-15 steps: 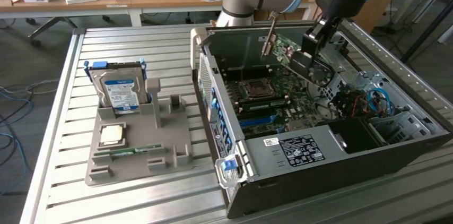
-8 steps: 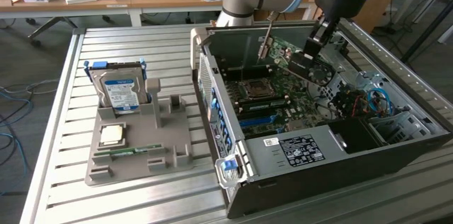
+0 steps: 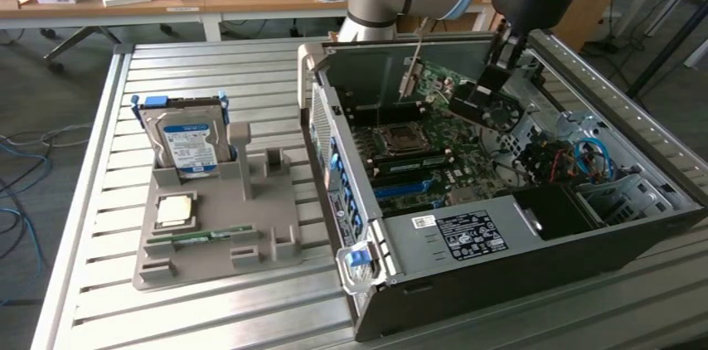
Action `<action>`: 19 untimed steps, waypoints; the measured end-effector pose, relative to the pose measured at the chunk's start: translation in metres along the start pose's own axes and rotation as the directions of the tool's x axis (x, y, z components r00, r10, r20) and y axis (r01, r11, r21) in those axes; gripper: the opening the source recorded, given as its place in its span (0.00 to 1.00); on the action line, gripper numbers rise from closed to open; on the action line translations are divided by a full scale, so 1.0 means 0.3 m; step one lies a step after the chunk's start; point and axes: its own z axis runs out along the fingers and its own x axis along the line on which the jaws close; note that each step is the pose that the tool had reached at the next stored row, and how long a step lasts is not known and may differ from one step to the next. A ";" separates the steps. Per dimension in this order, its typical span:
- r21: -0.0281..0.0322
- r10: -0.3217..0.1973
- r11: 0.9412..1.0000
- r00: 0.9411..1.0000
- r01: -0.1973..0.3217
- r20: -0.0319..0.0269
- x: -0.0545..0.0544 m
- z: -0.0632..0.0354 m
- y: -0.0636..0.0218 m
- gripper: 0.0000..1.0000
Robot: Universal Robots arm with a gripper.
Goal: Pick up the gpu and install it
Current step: 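Insert the gpu into the slot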
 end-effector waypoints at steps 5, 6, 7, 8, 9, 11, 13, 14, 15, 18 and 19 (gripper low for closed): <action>-0.002 -0.090 0.996 0.996 0.090 -0.005 0.000 0.002 0.000 0.26; -0.003 -0.109 0.994 0.994 0.109 -0.006 0.000 0.003 0.000 0.26; -0.004 -0.127 0.992 0.992 0.127 -0.007 0.000 0.003 0.000 0.26; -0.004 -0.145 0.989 0.989 0.144 -0.008 0.000 0.003 0.000 0.26; -0.005 -0.162 0.987 0.987 0.162 -0.008 0.000 0.004 0.000 0.26; -0.006 -0.198 0.980 0.980 0.197 -0.010 0.000 0.004 0.000 0.26; -0.008 -0.233 0.972 0.972 0.233 -0.012 0.000 0.005 0.000 0.26; -0.008 -0.250 0.968 0.968 0.250 -0.013 0.000 0.005 0.000 0.26; -0.009 -0.266 0.964 0.964 0.266 -0.013 0.000 0.005 0.000 0.26; -0.011 -0.317 0.948 0.948 0.317 -0.016 0.000 0.006 0.000 0.26; -0.012 -0.334 0.943 0.943 0.333 -0.016 0.000 0.006 0.000 0.26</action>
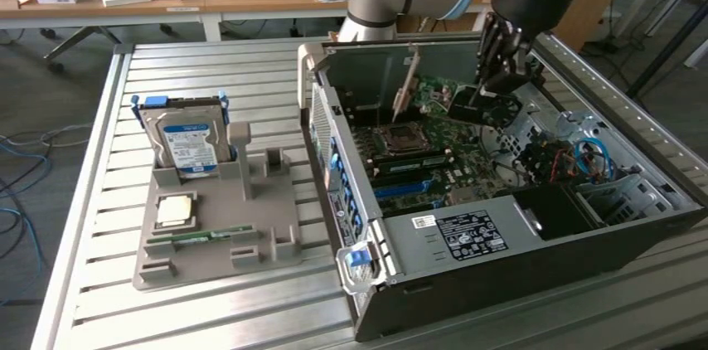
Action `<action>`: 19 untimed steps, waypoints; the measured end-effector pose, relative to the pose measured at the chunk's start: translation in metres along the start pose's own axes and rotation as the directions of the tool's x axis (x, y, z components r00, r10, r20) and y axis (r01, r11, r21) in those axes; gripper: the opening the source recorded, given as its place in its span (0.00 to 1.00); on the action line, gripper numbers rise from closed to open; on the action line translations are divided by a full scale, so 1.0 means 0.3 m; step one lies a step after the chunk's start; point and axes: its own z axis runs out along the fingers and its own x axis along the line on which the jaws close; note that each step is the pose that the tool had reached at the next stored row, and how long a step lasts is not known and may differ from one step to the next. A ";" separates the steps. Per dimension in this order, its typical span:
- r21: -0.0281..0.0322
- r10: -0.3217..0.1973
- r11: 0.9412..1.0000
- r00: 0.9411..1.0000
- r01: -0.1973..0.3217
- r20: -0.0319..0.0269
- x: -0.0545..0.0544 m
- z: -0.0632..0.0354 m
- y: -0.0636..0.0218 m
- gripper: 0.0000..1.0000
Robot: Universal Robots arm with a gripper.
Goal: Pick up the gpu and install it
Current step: 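Insert the gpu into the slot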
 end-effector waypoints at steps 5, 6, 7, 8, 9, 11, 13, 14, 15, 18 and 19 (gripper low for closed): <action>-0.002 -0.086 0.996 0.996 0.086 -0.004 0.000 0.002 0.000 0.26; -0.003 -0.104 0.995 0.995 0.104 -0.005 0.000 0.002 0.000 0.26; -0.004 -0.121 0.993 0.993 0.121 -0.006 0.000 0.002 0.000 0.26; -0.004 -0.138 0.990 0.990 0.138 -0.007 0.000 0.003 0.000 0.26; -0.005 -0.155 0.988 0.988 0.155 -0.008 0.000 0.003 0.000 0.26; -0.006 -0.187 0.982 0.982 0.187 -0.009 0.000 0.004 0.000 0.26; -0.007 -0.221 0.975 0.975 0.221 -0.011 0.000 0.005 0.000 0.26; -0.008 -0.238 0.971 0.971 0.238 -0.012 0.000 0.006 0.000 0.26; -0.008 -0.253 0.967 0.967 0.253 -0.013 0.000 0.006 0.000 0.26; -0.010 -0.289 0.957 0.957 0.289 -0.015 -0.001 0.006 0.000 0.26; -0.010 -0.300 0.954 0.954 0.300 -0.015 -0.002 0.007 0.000 0.26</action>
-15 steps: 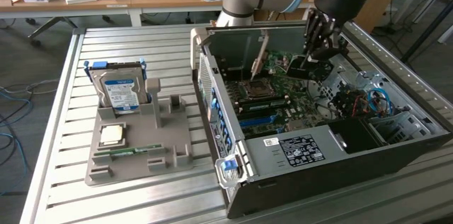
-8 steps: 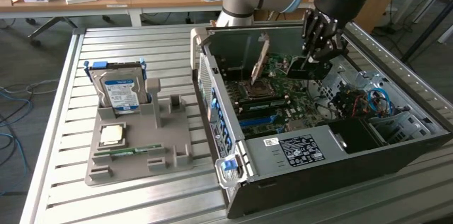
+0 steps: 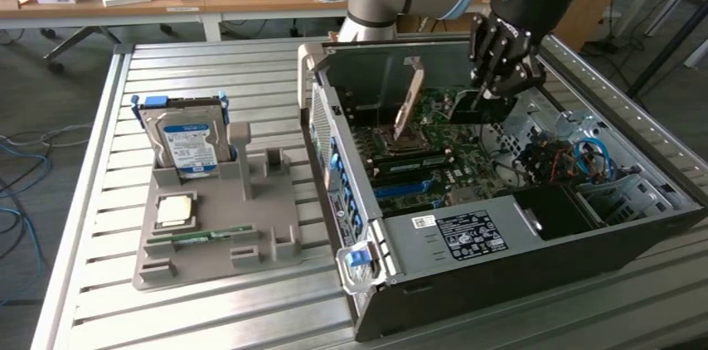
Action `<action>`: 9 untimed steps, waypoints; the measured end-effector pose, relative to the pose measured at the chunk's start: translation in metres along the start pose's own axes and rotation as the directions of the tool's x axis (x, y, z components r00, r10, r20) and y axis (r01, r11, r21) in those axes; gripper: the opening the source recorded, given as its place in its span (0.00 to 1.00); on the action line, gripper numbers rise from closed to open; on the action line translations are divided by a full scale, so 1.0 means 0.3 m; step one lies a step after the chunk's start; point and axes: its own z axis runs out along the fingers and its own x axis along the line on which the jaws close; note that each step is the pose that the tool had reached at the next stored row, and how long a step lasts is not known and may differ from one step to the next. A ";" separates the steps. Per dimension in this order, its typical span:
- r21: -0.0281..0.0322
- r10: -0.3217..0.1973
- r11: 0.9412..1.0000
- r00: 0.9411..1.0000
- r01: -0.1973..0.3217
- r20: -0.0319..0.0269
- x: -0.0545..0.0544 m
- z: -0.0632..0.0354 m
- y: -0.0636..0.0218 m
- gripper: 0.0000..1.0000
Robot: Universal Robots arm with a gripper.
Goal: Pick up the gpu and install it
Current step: 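Insert the gpu into the slot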
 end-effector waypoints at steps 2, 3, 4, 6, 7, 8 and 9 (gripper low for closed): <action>-0.001 -0.023 1.000 1.000 0.023 -0.001 -0.001 0.001 0.000 0.26; -0.001 -0.035 0.999 0.999 0.035 -0.002 -0.002 0.002 0.000 0.26; -0.001 -0.047 0.999 0.999 0.047 -0.002 -0.002 0.003 0.000 0.26; -0.002 -0.066 0.998 0.998 0.066 -0.004 -0.005 0.005 0.001 0.26; -0.002 -0.071 0.997 0.997 0.071 -0.004 -0.008 0.007 0.001 0.26; -0.002 -0.077 0.997 0.997 0.077 -0.004 -0.009 0.009 0.002 0.26; -0.001 -0.081 0.997 0.997 0.081 -0.004 -0.010 0.011 0.002 0.26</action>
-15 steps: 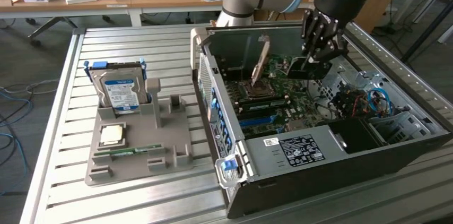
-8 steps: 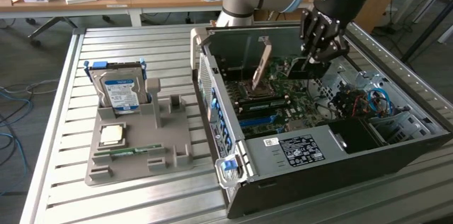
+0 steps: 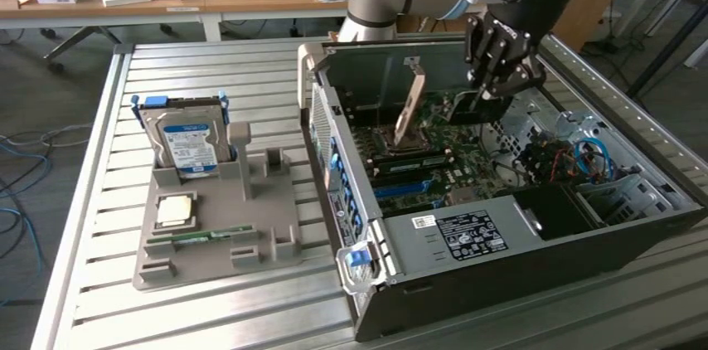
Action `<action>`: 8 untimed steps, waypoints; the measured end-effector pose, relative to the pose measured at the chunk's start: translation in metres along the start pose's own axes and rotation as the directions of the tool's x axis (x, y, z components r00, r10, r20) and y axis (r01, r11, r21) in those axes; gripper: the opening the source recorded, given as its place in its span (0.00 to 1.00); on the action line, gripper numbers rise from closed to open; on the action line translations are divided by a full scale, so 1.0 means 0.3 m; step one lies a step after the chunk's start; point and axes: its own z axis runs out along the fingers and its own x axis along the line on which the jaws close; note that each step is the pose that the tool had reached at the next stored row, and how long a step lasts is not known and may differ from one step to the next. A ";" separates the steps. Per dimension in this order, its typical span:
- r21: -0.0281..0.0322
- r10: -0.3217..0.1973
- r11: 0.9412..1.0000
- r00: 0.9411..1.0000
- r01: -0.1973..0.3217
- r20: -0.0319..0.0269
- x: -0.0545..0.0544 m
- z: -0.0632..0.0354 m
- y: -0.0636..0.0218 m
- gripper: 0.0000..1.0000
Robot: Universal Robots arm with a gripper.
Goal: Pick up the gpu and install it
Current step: 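Insert the gpu into the slot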
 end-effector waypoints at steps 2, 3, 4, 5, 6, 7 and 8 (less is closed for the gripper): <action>0.002 -0.010 1.000 1.000 0.010 0.000 -0.002 0.006 0.001 0.26; 0.003 -0.015 1.000 1.000 0.015 -0.001 -0.002 0.009 0.002 0.26; 0.004 -0.019 1.000 1.000 0.019 -0.001 -0.003 0.013 0.003 0.26; 0.005 -0.023 1.000 1.000 0.023 -0.001 -0.003 0.016 0.004 0.26; 0.007 -0.025 1.000 1.000 0.025 -0.002 -0.003 0.020 0.007 0.26; 0.009 -0.027 1.000 1.000 0.027 -0.002 -0.003 0.024 0.010 0.26; 0.011 -0.029 1.000 1.000 0.029 -0.002 -0.003 0.028 0.013 0.26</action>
